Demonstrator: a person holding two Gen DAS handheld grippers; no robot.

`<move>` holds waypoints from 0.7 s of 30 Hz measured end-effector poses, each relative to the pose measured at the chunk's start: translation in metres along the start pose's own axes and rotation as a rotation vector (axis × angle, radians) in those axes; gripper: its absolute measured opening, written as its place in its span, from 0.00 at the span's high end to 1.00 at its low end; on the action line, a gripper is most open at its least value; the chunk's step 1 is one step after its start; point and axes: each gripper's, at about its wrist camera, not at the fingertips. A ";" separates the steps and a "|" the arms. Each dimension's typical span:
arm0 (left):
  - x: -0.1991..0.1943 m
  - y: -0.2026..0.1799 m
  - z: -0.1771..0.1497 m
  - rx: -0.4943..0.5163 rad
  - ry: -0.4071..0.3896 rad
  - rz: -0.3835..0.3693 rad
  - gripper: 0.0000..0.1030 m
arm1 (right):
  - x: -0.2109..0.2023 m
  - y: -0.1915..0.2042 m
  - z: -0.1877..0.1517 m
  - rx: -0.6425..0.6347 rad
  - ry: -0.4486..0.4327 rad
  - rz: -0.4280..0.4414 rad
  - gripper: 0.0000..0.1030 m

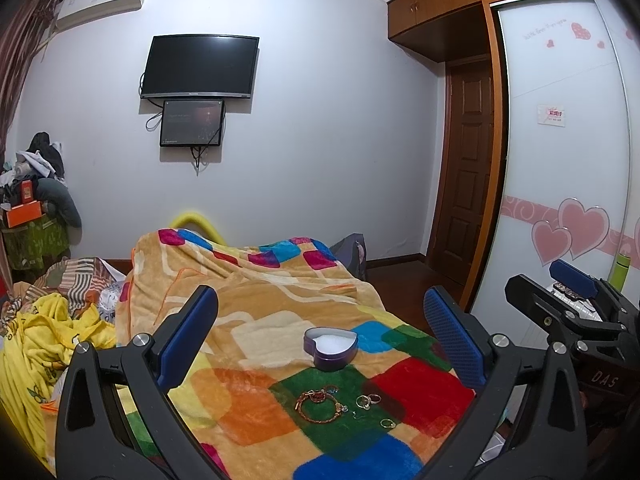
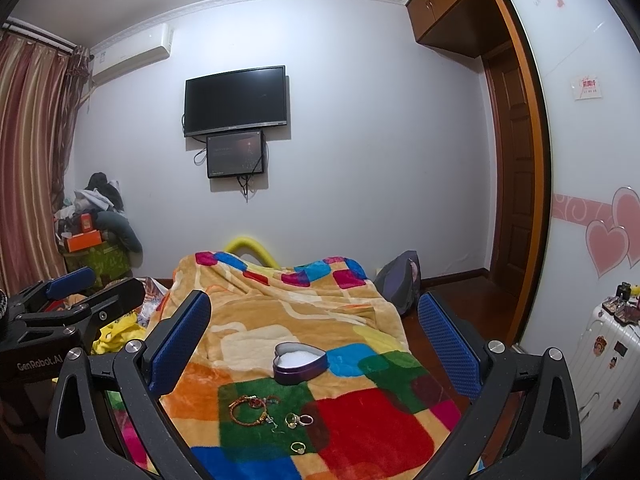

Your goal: Organize jewelry

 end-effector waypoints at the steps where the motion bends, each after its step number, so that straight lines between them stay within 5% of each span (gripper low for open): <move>1: 0.001 0.000 0.000 -0.001 0.002 0.000 0.00 | 0.000 0.000 -0.001 -0.001 0.002 -0.002 0.00; 13: 0.023 0.006 -0.014 -0.011 0.064 0.014 0.00 | 0.018 -0.013 -0.012 -0.005 0.065 -0.041 0.00; 21: 0.066 0.020 -0.044 -0.044 0.215 0.014 0.00 | 0.047 -0.037 -0.036 0.002 0.189 -0.107 0.00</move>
Point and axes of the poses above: each gripper's, at about its wrist camera, not at the fingertips, and x roughly the way its jaws point, y to its left, z to its top, and after that the axes turned 10 degrees about x, right-handed
